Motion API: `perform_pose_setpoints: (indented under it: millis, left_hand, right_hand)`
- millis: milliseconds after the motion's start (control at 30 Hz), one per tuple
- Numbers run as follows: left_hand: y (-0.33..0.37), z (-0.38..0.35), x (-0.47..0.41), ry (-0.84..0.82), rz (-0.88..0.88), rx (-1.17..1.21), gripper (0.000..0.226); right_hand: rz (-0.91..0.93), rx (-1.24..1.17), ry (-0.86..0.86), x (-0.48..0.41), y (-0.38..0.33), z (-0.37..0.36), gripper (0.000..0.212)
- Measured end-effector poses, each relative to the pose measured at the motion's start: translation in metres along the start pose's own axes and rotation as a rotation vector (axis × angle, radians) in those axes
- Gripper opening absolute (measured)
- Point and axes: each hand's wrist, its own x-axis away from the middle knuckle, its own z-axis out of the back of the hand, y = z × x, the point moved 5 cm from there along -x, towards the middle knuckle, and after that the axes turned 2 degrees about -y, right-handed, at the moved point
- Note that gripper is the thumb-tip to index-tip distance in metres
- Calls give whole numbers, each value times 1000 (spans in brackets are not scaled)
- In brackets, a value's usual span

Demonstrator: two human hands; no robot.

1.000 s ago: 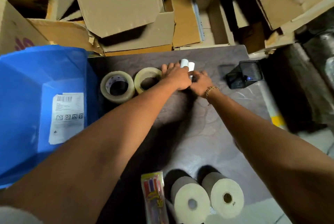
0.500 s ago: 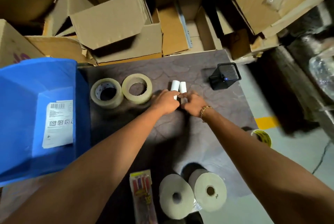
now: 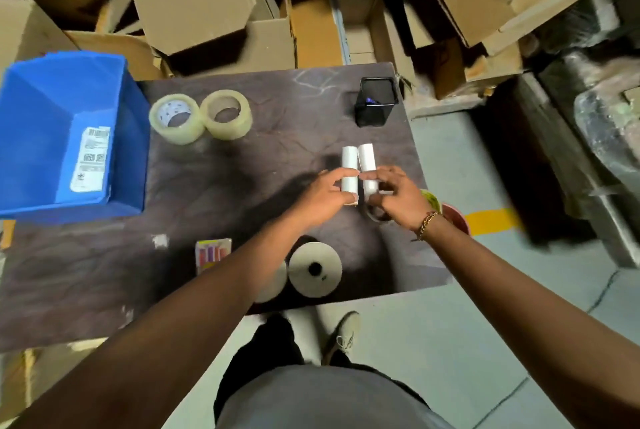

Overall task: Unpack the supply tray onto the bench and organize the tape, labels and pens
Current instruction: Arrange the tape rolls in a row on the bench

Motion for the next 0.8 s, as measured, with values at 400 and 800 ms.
perform_pose_setpoints:
  millis: [400,800]
  left_hand:
    - [-63,-154,62,-79,124,-167,45]
    - [-66,-168,41,-38,143,-300,59]
  right_hand:
    - [-73,-92,-49,124,123,2,31]
    - [-230,72,-144,105,149,-11,45]
